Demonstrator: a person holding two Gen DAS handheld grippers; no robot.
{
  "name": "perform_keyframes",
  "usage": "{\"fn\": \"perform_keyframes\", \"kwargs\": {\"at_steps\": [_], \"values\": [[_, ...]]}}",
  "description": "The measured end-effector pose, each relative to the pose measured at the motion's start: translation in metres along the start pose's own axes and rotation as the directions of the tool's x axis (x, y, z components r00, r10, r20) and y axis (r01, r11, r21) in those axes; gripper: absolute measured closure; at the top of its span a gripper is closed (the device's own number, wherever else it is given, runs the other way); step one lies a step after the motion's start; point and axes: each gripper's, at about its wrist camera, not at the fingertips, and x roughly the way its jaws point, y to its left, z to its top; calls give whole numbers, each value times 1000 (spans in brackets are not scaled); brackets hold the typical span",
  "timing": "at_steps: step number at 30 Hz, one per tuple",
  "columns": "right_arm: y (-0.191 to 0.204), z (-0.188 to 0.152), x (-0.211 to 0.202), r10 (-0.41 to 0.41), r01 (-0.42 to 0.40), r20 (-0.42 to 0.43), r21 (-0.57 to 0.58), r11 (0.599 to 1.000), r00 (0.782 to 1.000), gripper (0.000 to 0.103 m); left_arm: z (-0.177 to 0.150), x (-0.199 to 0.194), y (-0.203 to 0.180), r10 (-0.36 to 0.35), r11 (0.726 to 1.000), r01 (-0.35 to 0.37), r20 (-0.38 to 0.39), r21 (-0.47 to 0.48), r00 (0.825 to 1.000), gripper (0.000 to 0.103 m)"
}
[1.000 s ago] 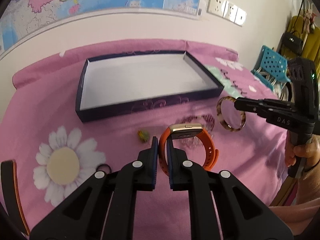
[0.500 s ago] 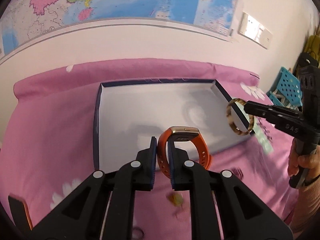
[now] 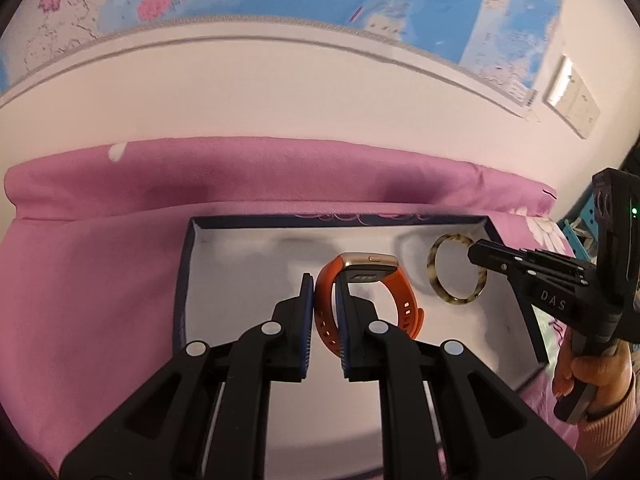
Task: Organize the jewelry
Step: 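Carry the bangle with the right tool while the left tool carries the watch into the box, then open the right tool to drop the bangle while the left tool releases the watch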
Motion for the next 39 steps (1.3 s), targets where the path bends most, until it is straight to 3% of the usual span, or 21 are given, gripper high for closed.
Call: {"fn": "perform_keyframes", "kwargs": {"at_steps": [6, 16, 18, 22, 24, 26, 30, 34, 39], "values": [[-5, 8, 15, -8, 9, -43, 26, 1000, 999, 97, 9, 24, 3, -7, 999, 6, -53, -36, 999, 92], [-3, 16, 28, -49, 53, -72, 46, 998, 996, 94, 20, 51, 3, 40, 997, -48, -114, -63, 993, 91], [-4, 15, 24, -65, 68, -62, 46, 997, 996, 92, 22, 54, 4, 58, 995, -66, -120, -72, 991, 88], [-4, 10, 7, -64, 64, -17, 45, 997, 998, 79, 20, 55, 5, 61, 995, -70, -129, -66, 990, 68], [0, 6, -7, -33, 33, 9, 33, 999, 999, 75, 17, 45, 1, 75, 996, -79, -95, -48, 993, 61], [7, -3, -29, 0, 0, 49, -5, 1000, 999, 65, 13, 30, -4, 96, 995, -97, -46, -15, 994, 47], [22, -28, -72, 72, -63, 104, -92, 994, 992, 56, -3, -21, -15, 128, 989, -135, 100, 65, 987, 22], [37, -61, -95, 124, -107, 91, -173, 979, 988, 54, -32, -62, -27, 142, 977, -168, 190, 130, 972, 16], [43, -110, -96, 147, -144, 0, -191, 971, 989, 54, -74, -98, -19, 144, 974, -177, 215, 143, 966, 14]]}}
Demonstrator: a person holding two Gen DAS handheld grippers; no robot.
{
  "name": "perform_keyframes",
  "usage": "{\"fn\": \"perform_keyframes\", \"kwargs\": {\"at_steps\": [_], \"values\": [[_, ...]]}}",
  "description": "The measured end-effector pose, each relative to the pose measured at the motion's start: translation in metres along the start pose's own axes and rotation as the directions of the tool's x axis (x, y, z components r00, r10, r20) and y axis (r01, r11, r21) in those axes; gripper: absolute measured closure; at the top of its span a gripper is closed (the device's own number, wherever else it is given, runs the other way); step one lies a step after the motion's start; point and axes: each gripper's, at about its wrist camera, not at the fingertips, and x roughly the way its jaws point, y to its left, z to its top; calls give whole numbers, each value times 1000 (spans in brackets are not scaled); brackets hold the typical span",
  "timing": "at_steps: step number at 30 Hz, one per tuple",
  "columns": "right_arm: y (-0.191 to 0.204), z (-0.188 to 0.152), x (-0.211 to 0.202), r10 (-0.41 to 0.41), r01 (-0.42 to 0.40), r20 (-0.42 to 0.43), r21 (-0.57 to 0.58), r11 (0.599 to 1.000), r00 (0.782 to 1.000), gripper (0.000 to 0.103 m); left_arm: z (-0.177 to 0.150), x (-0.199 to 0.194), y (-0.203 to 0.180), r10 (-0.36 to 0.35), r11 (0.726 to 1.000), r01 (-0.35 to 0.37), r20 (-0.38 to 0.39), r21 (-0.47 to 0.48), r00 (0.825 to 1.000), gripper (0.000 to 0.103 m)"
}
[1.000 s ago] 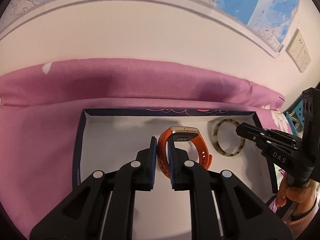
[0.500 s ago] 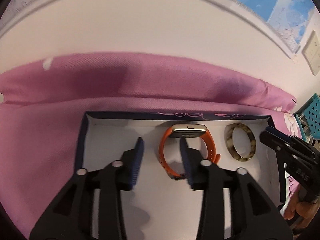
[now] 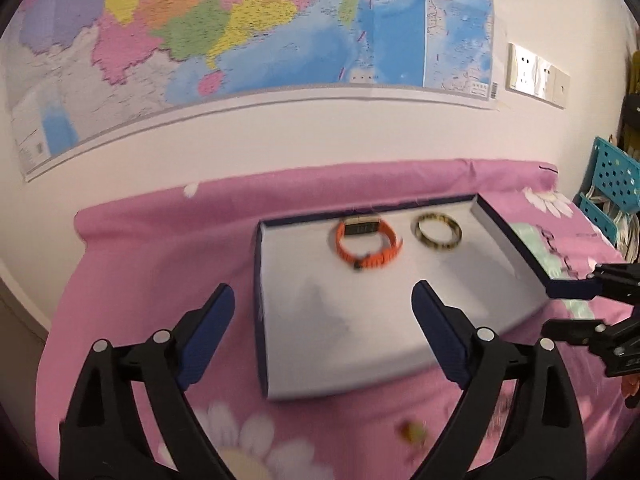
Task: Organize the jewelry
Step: 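Open the right tool to drop the bangle while the left tool releases the watch, then move both tools out of the box back toward the remaining jewelry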
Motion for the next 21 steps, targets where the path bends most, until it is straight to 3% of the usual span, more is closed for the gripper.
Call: {"fn": "perform_keyframes", "kwargs": {"at_steps": [8, 13, 19, 21], "values": [[16, -39, 6, 46, -45, -43, 37, 998, 998, 62, -49, -27, 8, -28, 1000, 27, -27, -13, 999, 14], [49, -48, 4, 68, -71, -51, -61, 996, 996, 62, -71, -34, 5, -39, 999, 38, -45, -26, 998, 14], [79, -56, 19, -34, 22, -63, -190, 981, 997, 63, -85, -38, 2, -38, 999, 36, -65, -28, 997, 14], [84, -57, 22, -73, 58, -61, -221, 974, 995, 71, -89, -39, 2, -38, 999, 36, -71, -30, 997, 14]]}}
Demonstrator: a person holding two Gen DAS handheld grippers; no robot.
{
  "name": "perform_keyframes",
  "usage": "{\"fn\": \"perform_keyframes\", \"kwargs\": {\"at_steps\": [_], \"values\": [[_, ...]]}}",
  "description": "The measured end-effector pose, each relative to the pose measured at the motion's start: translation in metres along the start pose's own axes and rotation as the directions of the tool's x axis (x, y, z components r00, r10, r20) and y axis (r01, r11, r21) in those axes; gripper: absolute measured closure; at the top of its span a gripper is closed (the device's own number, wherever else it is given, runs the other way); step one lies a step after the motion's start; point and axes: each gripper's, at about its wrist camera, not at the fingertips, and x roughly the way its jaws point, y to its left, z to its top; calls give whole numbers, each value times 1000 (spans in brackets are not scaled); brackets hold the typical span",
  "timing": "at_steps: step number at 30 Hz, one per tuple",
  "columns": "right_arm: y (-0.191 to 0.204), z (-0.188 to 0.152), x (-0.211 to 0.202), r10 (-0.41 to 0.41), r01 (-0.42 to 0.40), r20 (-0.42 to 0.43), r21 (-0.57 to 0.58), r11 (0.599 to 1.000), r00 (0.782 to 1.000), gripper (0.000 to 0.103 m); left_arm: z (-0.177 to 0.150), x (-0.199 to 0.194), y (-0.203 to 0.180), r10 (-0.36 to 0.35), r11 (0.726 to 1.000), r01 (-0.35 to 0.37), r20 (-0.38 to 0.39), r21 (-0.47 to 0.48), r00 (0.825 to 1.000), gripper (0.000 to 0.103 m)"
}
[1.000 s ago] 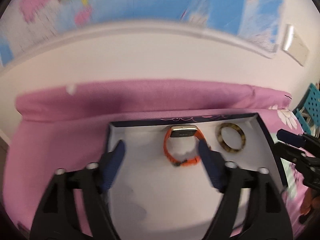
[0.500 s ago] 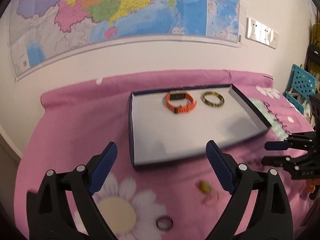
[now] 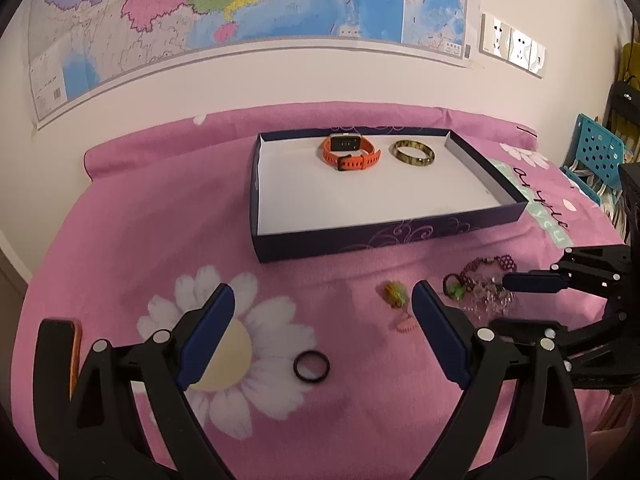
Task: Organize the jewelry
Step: 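Move both tools out of the box back toward the remaining jewelry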
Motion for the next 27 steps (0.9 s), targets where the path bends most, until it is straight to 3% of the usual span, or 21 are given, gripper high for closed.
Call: {"fn": "perform_keyframes", "kwargs": {"at_steps": [3, 4, 11, 14, 22, 27], "values": [[-3, -1, -1, 6, -6, -4, 15, 1000, 1000, 85, -4, -1, 1, 0, 1000, 0, -5, -3, 1000, 14], [-4, -2, -2, 9, -9, -1, 22, 1000, 1000, 96, -5, -2, 2, -2, 1000, 2, -6, -6, 1000, 14], [-28, -2, -24, 87, -94, 60, 133, 987, 994, 96, -10, -4, 4, -6, 1000, 6, -8, -14, 1000, 14], [-43, 1, -43, 147, -170, 130, 198, 965, 981, 96, -12, -6, 5, -9, 1000, 9, -9, -14, 1000, 14], [-61, 7, -74, 196, -255, 238, 252, 934, 951, 96, -19, -8, 4, -16, 1000, 16, -19, -6, 1000, 14], [-65, 7, -85, 154, -219, 252, 254, 942, 955, 96, -23, -6, 4, -22, 1000, 22, -36, -10, 999, 14]]}}
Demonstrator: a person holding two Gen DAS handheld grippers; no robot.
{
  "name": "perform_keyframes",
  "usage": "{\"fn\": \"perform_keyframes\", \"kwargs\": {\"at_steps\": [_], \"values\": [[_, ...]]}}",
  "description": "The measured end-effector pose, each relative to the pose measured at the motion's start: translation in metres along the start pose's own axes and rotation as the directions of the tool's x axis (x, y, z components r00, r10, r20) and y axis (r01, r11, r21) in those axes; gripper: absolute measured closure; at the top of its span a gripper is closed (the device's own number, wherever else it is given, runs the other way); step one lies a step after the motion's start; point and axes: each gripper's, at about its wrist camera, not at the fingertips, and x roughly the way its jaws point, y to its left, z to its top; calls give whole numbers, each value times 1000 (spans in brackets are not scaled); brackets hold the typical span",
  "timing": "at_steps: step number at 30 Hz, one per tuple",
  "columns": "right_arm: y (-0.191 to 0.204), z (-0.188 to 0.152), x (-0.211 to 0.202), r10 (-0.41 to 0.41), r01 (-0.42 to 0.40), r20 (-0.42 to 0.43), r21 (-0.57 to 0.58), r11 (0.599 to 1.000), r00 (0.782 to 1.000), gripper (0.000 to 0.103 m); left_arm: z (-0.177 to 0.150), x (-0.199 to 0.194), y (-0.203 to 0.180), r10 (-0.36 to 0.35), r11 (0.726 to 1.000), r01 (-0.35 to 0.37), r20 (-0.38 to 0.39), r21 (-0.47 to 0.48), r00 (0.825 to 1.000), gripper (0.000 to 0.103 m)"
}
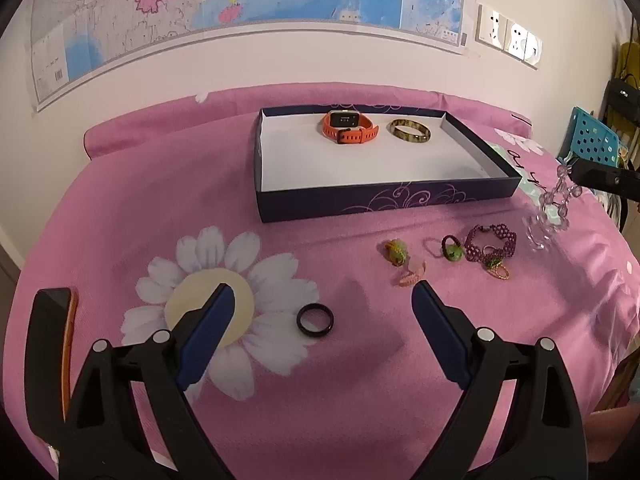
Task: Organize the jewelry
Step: 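Move both tools out of the box back toward the remaining jewelry, then grasp the clear crystal bracelet with the right tool while the left tool grasps the pink hair clip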
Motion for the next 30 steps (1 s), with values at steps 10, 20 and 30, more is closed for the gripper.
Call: {"fn": "perform_keyframes", "kwargs": {"at_steps": [10, 20, 30], "values": [[-20, -22, 9, -61, 64, -58, 55, 996, 996, 96, -6, 3, 6, -2, 1000, 2, -32, -10, 999, 18], [-32, -39, 23, -86, 95, -116, 79, 992, 990, 96, -9, 13, 4, -40, 999, 39, -81, -8, 996, 36], [-38, -46, 27, -80, 94, -135, 102, 990, 988, 93, -2, 7, -10, -80, 996, 81, -46, 25, 996, 35]]}}
